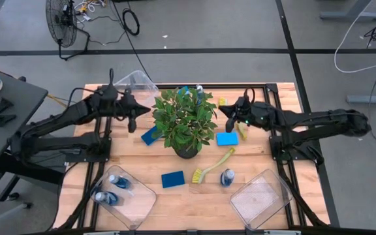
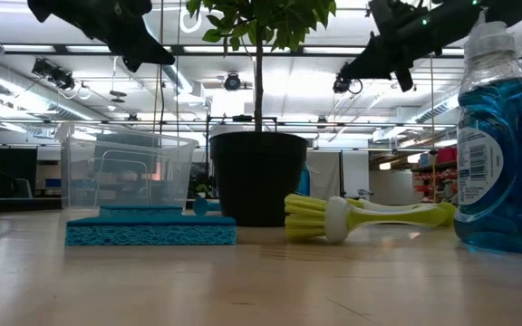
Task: Pick & Place Kitchen Sink Supplies
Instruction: Put the blue liquid soap bottle into the bottom left transparent bin
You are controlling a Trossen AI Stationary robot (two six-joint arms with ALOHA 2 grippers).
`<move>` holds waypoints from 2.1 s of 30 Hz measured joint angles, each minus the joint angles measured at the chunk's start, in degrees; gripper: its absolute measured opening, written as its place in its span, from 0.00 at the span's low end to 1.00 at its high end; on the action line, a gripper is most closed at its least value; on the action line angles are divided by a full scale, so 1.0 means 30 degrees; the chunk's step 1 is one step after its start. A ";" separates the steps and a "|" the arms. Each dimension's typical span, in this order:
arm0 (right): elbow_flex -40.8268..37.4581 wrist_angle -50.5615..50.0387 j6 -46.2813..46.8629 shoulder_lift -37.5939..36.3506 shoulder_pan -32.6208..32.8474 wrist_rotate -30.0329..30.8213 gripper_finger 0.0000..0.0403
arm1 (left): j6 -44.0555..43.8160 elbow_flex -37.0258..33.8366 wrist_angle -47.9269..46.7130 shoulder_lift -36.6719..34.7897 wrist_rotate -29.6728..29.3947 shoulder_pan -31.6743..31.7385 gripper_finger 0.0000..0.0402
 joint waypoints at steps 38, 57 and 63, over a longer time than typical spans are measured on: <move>0.0018 0.3686 -0.4477 0.4410 -0.5714 -0.4938 0.22 | -0.4647 0.0000 0.4506 0.3668 -0.3027 0.2241 0.07; 0.2981 0.3518 -0.5242 0.7490 -0.7640 -0.8510 0.77 | -0.5506 0.0000 0.4506 0.3661 -0.3319 0.2236 0.07; 0.3016 0.3285 -0.6657 0.7490 -0.7688 -0.8505 0.79 | -0.5492 0.0000 0.4506 0.3661 -0.2737 0.2229 0.07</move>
